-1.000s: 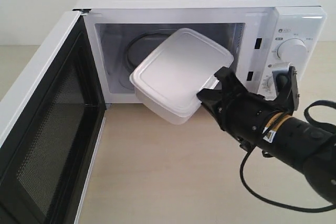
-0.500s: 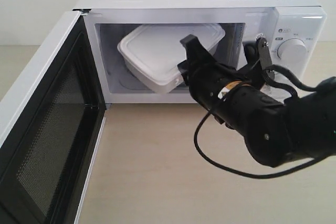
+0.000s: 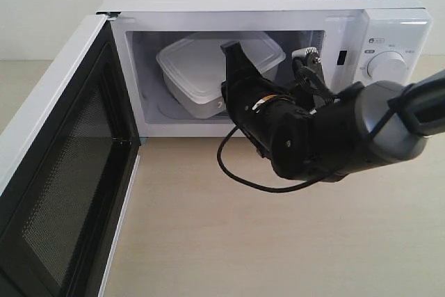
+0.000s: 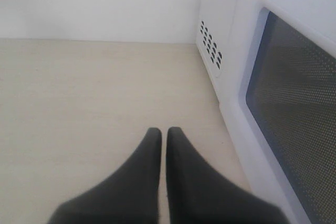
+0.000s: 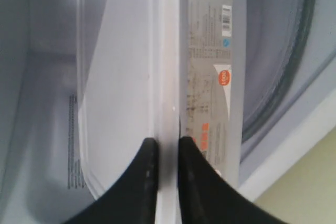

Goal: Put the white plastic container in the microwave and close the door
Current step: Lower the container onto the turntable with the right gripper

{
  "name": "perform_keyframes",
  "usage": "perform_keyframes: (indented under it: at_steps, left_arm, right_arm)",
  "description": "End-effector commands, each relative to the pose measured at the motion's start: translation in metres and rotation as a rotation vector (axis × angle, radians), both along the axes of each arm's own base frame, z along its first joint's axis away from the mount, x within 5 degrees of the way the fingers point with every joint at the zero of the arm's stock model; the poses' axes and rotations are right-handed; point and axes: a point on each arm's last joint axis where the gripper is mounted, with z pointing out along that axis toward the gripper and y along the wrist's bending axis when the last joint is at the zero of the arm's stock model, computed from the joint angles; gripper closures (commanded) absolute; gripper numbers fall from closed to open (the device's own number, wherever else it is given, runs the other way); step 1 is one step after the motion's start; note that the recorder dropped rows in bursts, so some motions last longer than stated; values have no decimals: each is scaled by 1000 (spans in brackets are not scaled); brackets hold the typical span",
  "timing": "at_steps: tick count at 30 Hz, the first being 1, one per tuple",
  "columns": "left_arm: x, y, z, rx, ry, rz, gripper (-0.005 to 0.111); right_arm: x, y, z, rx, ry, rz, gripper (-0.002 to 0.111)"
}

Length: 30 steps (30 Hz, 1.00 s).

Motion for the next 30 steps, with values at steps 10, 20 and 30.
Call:
perform_keyframes:
  at_steps: [10,20,30]
  left_arm:
    - [0,0,-1,2,0,3,102]
    - [0,0,-1,2,0,3,102]
    - [0,0,-1,2,0,3,102]
  right_arm:
    - [20,8,-4,62,1,-111,108]
    - [22,4,-4,79,-12,-164,108]
    - [23,3,-2,68,-36,-167,108]
